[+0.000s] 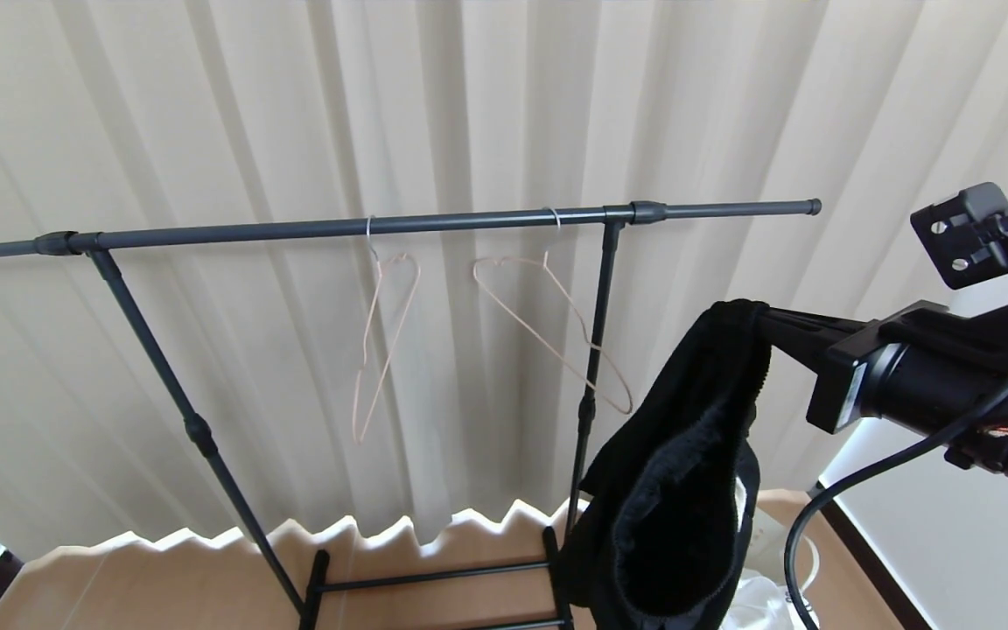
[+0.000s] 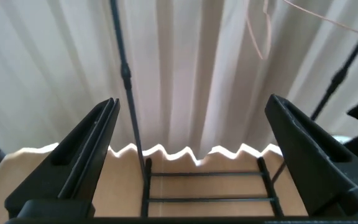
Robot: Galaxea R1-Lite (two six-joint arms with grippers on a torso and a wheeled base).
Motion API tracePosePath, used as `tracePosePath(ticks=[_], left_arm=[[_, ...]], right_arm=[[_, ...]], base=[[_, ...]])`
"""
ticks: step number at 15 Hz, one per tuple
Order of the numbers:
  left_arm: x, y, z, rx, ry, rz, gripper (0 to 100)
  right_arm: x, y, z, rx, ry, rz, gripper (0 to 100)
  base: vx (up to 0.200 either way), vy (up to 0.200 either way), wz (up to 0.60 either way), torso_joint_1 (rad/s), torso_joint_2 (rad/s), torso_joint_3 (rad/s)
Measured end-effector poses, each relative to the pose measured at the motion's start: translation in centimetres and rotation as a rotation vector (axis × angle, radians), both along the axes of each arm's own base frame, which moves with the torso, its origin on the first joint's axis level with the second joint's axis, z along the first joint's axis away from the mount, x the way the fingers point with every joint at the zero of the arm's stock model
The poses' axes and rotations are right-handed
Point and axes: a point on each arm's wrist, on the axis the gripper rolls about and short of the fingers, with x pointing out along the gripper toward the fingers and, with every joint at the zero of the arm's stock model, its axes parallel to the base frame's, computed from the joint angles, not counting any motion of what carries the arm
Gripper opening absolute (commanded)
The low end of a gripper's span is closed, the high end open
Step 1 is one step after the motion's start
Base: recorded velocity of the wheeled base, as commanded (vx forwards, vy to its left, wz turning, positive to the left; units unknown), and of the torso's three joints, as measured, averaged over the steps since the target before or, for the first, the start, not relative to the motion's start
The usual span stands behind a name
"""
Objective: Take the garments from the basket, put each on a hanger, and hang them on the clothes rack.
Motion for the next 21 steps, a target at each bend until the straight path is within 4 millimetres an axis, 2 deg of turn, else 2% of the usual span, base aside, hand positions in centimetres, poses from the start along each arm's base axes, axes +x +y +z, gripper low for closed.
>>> tracePosePath(ticks=[3, 5, 9, 11, 14, 18, 21], left_arm=[[0.5, -0.1, 0.3, 0.043, 0.086, -0.070, 100], [1.8, -0.3, 1.8, 0.034, 0.180, -0.160, 100], [7.4, -1.5, 6.6, -0.158, 0.376, -0.397, 100], [10.6, -3.6, 8.7, -0.228, 0.469, -0.518, 100], [14.7, -7.4, 9.8, -0.241, 0.590, -0.596, 100], [19.3, -12.6, 9.9, -0.278, 0.704, -0.598, 100], [21.0, -16.4, 8.6, -0.250, 0.766, -0.583, 100]], right_arm=[[0.5, 0.7, -0.4, -0.008, 0.021, 0.019, 0], [1.5, 1.6, -0.9, -0.018, 0.040, 0.034, 0], [2.4, 5.0, -1.1, -0.025, 0.056, 0.114, 0], [2.8, 5.8, -1.1, -0.014, 0.061, 0.121, 0], [3.8, 6.7, -1.1, 0.032, 0.084, 0.108, 0], [5.3, 8.6, -0.6, 0.098, 0.091, 0.065, 0], [5.4, 10.7, 0.0, 0.161, 0.090, 0.044, 0]], base=[[0.000, 0.000, 0.00, 0.000, 0.00, 0.000], [0.000, 0.000, 0.00, 0.000, 0.00, 0.000], [0.000, 0.000, 0.00, 0.000, 0.00, 0.000], [0.000, 0.000, 0.00, 0.000, 0.00, 0.000], [0.000, 0.000, 0.00, 0.000, 0.00, 0.000], [0.000, 0.000, 0.00, 0.000, 0.00, 0.000], [0.000, 0.000, 0.00, 0.000, 0.00, 0.000]])
